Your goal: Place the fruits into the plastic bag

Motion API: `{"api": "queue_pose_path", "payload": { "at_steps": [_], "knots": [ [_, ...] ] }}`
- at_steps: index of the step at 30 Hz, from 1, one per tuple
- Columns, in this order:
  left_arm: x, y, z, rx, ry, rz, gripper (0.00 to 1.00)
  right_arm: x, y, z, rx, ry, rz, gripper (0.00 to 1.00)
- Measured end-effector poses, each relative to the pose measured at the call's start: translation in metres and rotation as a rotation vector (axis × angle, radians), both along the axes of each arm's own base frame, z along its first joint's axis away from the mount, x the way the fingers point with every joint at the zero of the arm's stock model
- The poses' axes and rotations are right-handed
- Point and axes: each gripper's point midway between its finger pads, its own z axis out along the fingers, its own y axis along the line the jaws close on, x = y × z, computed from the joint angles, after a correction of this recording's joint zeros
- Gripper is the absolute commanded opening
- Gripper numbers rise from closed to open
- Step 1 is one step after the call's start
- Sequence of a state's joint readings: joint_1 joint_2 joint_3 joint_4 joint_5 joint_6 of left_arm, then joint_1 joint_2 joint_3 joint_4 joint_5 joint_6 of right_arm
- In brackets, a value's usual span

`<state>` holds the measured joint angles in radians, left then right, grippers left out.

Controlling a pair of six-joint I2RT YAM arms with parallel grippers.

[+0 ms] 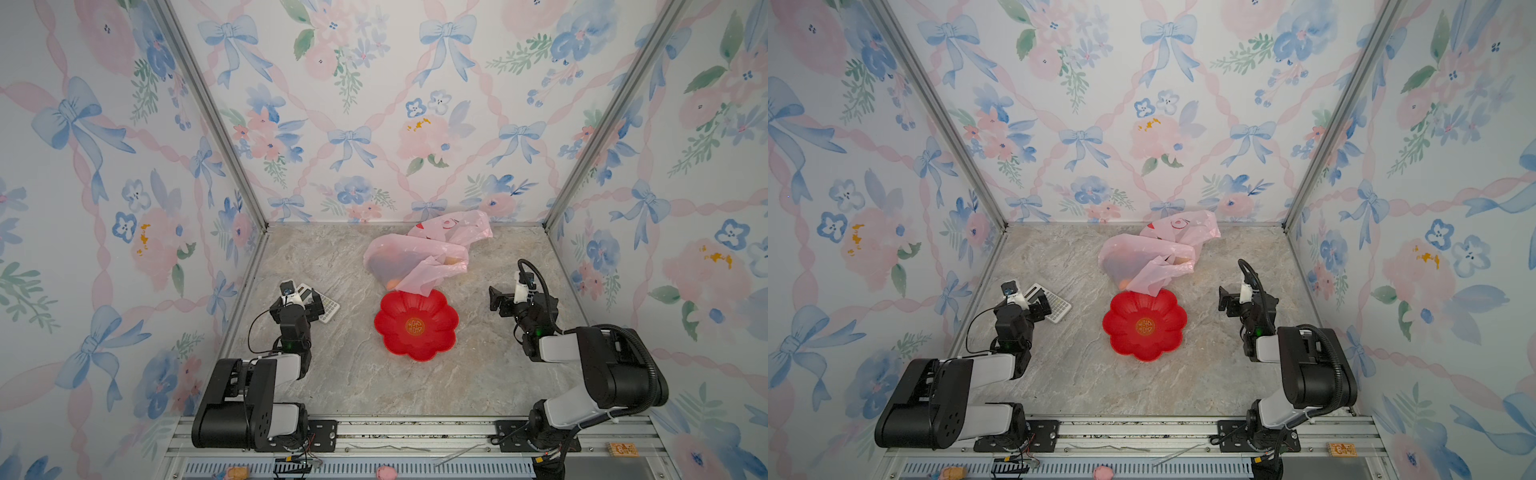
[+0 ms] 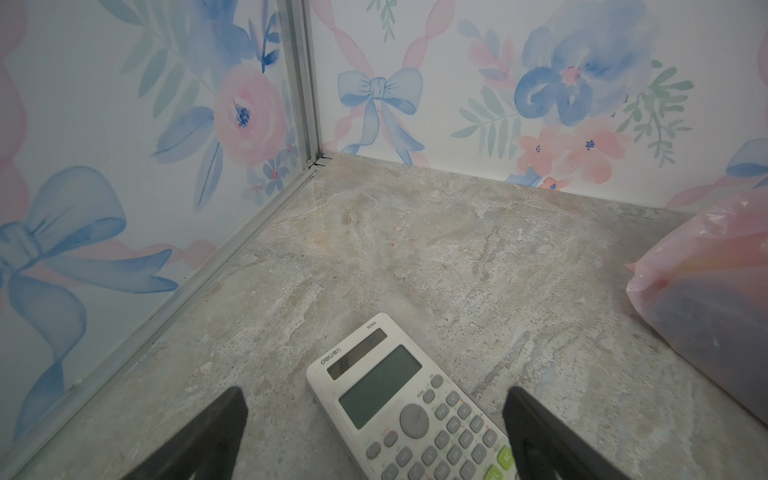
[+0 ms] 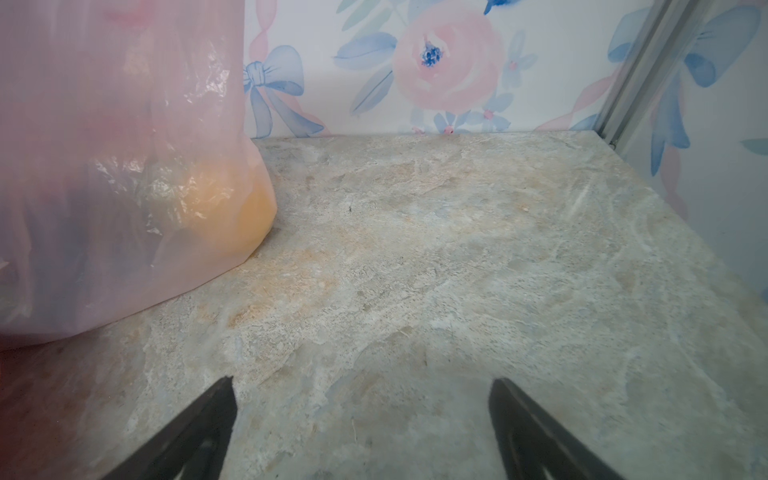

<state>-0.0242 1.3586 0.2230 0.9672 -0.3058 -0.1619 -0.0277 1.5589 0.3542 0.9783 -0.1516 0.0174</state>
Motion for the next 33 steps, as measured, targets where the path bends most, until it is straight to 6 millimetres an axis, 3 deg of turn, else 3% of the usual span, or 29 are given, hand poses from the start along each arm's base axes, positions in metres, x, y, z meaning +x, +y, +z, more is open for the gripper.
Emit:
{"api": "queue_pose_path", "payload": {
  "at_steps": [13, 20, 33],
  "knots": [
    [0.008, -0.013, 0.002, 0.03, -0.051, -0.089, 0.98, -0.001, -0.002, -0.006, -0.01, 0.029, -0.014, 0.96],
    [0.007, -0.022, -0.011, 0.044, -0.053, -0.145, 0.98, 0.0, -0.002, -0.006, -0.012, 0.029, -0.018, 0.96],
    [0.011, -0.022, -0.007, 0.048, -0.069, -0.146, 0.98, 0.002, -0.006, -0.006, -0.036, 0.033, -0.069, 0.96]
  ]
}}
